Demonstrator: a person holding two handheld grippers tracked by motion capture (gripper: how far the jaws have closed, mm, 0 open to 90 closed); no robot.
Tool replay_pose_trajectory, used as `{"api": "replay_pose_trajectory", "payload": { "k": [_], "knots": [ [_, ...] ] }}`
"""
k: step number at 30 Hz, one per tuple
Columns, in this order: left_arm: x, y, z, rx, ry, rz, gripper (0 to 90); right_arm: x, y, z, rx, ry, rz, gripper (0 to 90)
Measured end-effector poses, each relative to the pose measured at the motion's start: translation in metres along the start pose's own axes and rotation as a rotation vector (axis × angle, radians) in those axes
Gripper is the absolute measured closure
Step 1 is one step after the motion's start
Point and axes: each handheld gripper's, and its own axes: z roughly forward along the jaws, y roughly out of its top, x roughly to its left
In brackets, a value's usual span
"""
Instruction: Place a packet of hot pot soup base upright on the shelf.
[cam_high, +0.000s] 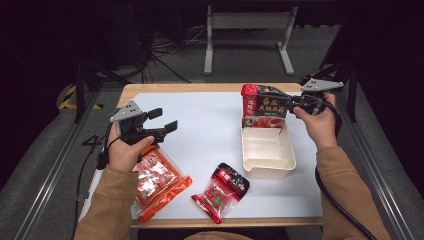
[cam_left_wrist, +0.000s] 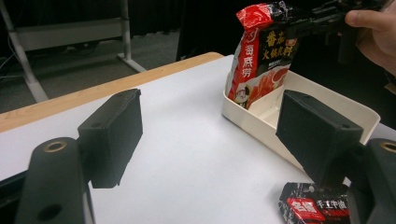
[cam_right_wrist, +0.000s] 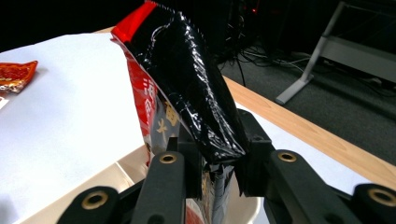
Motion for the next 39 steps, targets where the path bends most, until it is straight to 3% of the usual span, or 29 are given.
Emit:
{"api": "replay_pose_trajectory", "payload": {
  "k": [14, 16, 18, 21, 24, 25, 31, 39],
  "knots": [
    [-0.001, -0.002, -0.004, 0.014, 0.005, 0.004, 22.2, -0.002, -0.005, -0.002, -0.006, -0.002, 0.049, 72.4],
    [0.000, -0.002, -0.005, 0.022, 0.006, 0.010, 21.7, -0.003, -0.006, -0.002, -0.016, 0.004, 0.073, 66.7],
    [-0.001, -0.003, -0.006, 0.028, 0.008, 0.003, 21.3, -0.004, -0.007, -0.003, -0.052, 0.021, 0.130, 58.6],
    [0.001, -0.005, -0.010, 0.033, 0.014, 0.013, 20.7, -0.004, -0.008, -0.007, -0.058, -0.008, 0.126, 47.9],
    [0.002, -0.006, -0.012, 0.040, 0.019, 0.007, 20.4, -0.004, -0.009, -0.012, -0.075, -0.008, 0.144, 42.7],
    [0.002, -0.007, -0.014, 0.040, 0.022, 0.013, 20.3, -0.004, -0.010, -0.015, -0.087, -0.012, 0.152, 36.2],
    [0.006, -0.009, -0.026, 0.044, 0.038, 0.013, 19.6, -0.003, -0.012, -0.029, -0.084, 0.003, 0.158, 30.5],
    [0.010, -0.014, -0.042, 0.064, 0.062, 0.022, 18.7, 0.006, -0.023, -0.049, -0.057, -0.017, 0.123, 27.1]
  ]
}}
